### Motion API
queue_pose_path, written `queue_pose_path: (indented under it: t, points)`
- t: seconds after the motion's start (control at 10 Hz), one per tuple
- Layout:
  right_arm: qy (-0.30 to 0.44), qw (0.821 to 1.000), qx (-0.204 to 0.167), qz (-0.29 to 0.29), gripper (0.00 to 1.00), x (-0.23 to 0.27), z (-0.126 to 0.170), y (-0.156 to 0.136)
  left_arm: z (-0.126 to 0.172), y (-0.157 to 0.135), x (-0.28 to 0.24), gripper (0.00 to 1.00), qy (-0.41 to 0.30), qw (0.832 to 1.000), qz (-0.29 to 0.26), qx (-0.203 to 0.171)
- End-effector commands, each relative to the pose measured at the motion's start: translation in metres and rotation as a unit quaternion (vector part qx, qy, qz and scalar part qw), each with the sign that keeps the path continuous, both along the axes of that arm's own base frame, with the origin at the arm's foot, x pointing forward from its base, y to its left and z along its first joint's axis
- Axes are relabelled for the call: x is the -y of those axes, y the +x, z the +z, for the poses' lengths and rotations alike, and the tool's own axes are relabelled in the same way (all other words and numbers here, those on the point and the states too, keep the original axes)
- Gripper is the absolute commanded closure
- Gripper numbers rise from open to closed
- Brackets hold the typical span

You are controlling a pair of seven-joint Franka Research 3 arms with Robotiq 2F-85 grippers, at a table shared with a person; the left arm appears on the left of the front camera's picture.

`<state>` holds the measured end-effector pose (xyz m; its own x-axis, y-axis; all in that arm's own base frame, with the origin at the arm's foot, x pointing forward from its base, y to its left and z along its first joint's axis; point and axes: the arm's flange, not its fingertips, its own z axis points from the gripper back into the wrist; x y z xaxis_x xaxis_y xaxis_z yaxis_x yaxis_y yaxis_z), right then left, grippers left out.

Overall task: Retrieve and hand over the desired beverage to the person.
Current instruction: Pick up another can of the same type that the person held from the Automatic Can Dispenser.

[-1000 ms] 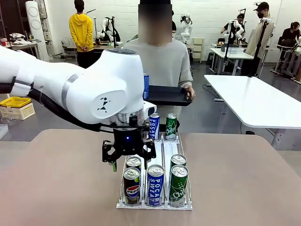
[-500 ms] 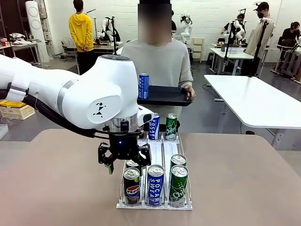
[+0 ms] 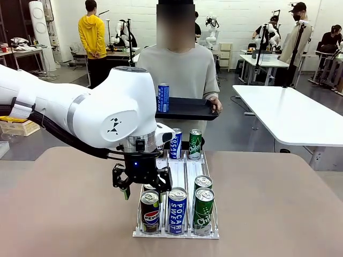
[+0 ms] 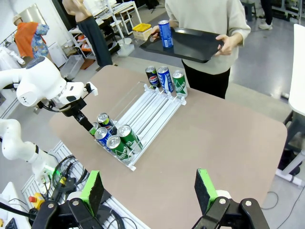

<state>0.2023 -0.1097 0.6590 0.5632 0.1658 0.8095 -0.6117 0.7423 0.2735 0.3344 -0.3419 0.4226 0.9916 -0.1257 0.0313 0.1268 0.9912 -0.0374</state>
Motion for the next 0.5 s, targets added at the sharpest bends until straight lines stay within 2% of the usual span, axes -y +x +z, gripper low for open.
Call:
queue_pose_path:
  t: [0.0,0.4]
  points:
    - [0.011,1.0,0.006,0.017,0.0,-0.001,-0.0005,0.001,-0.0039,0.0036,0.0051,0.0,-0.014,1.0,-0.001,-0.002]
    - [0.011,1.0,0.006,0.017,0.0,-0.001,-0.0005,0.001,-0.0075,0.0048,0.0093,0.0,-0.006,1.0,0.01,0.001]
